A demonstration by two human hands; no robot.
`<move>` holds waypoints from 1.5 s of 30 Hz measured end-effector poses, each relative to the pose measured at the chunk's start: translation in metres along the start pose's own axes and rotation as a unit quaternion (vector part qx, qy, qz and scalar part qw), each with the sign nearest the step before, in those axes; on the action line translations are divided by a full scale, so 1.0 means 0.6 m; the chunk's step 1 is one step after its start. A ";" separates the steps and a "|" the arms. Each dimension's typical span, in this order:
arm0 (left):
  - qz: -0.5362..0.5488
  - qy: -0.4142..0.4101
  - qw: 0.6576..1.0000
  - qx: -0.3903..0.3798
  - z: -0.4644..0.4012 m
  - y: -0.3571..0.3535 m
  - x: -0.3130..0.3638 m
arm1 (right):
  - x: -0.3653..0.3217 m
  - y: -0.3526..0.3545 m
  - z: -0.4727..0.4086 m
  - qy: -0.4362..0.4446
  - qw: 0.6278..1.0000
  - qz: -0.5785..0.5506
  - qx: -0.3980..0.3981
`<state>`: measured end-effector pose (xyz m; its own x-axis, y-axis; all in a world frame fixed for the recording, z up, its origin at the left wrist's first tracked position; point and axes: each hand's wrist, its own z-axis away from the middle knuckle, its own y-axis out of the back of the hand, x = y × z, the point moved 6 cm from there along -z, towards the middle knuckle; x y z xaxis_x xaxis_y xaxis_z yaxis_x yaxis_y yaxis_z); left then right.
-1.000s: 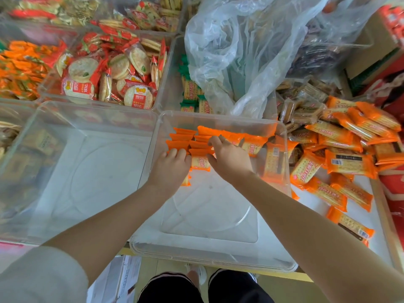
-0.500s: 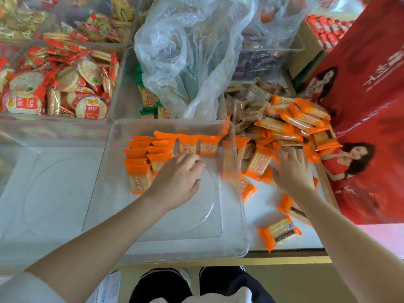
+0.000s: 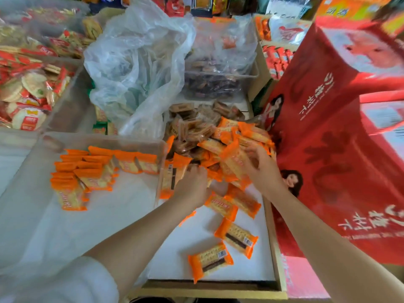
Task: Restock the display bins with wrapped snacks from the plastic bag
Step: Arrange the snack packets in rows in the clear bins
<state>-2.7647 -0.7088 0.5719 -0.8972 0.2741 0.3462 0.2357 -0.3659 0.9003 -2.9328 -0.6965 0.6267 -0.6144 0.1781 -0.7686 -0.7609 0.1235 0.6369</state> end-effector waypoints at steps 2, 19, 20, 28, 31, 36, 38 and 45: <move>0.041 0.071 0.997 -0.008 -0.030 -0.040 -0.006 | -0.003 0.016 0.004 -0.073 0.987 -0.145 -0.013; 0.321 -0.081 0.918 0.217 0.089 0.093 -0.042 | -0.075 -0.023 0.014 -0.162 0.905 -0.392 -0.034; 0.328 -0.079 0.908 0.250 0.110 0.115 -0.068 | -0.093 -0.041 0.009 -0.147 0.909 -0.387 -0.044; 0.204 0.040 0.941 0.266 0.131 0.133 -0.315 | -0.244 -0.206 -0.001 0.061 0.978 -0.179 -0.090; 0.055 -0.040 0.972 0.225 0.092 0.134 -0.322 | -0.273 -0.253 -0.002 0.126 0.989 0.050 -0.064; -0.209 -0.068 0.953 0.207 0.036 0.127 -0.328 | -0.273 -0.323 -0.007 0.129 0.970 0.176 -0.110; -0.254 -0.099 0.934 0.233 0.035 0.124 -0.327 | -0.262 -0.341 -0.007 0.115 0.960 0.215 -0.137; -0.279 -0.169 0.916 0.234 0.039 0.125 -0.354 | -0.244 -0.376 -0.021 0.168 0.860 0.479 -0.053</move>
<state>-2.5479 -0.7734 0.5721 -0.7780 0.5914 -0.2121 -0.0191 0.3152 0.9488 -2.6740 -0.7625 0.5948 -0.9819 -0.1454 0.1217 0.1252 -0.0152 0.9920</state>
